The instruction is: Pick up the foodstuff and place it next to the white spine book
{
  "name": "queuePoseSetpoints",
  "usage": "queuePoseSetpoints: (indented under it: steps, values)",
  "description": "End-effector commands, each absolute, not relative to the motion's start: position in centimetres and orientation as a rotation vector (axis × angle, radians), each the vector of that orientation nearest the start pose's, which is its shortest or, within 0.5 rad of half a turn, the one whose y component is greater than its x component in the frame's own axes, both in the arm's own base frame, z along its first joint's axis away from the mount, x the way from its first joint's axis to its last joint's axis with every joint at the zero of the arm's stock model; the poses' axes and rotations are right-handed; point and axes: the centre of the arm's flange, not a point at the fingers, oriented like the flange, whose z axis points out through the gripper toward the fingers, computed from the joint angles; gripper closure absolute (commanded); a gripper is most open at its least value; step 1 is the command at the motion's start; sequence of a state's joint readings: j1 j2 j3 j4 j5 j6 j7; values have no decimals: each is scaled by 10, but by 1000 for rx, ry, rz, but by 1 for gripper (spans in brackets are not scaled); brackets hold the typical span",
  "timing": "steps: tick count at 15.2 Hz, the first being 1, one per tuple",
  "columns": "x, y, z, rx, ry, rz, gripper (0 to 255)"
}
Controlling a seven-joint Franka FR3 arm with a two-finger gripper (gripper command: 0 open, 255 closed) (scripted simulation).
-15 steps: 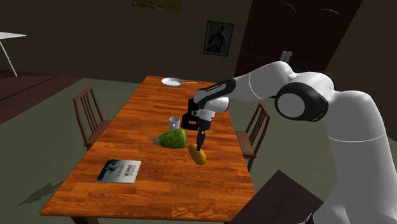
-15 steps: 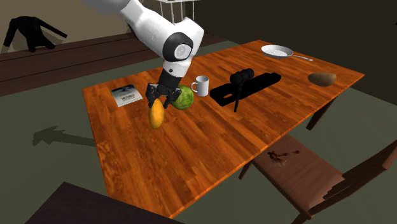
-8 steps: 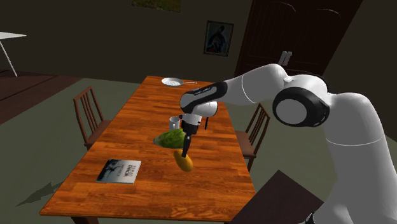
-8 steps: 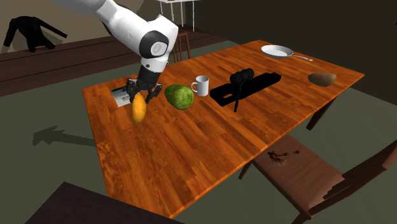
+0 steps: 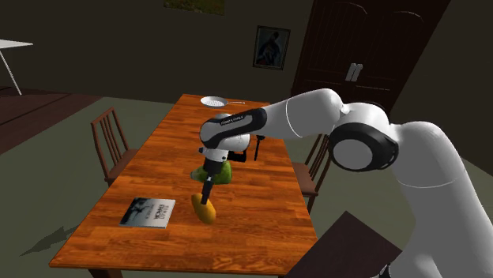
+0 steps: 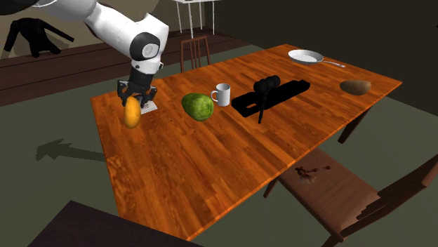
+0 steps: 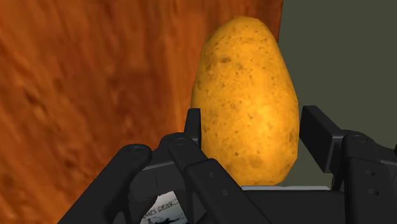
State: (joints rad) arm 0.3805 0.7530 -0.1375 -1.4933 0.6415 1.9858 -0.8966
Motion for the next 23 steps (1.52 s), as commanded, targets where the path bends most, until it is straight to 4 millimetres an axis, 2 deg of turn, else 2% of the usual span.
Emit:
queuePoseSetpoints:
  steps: [1,4,23]
  values:
    - [660,244,214,-2414,-1057,107,255]
    - [664,278,215,-2414,-1057,107,255]
    - [664,278,114,-2414,-1057,107,255]
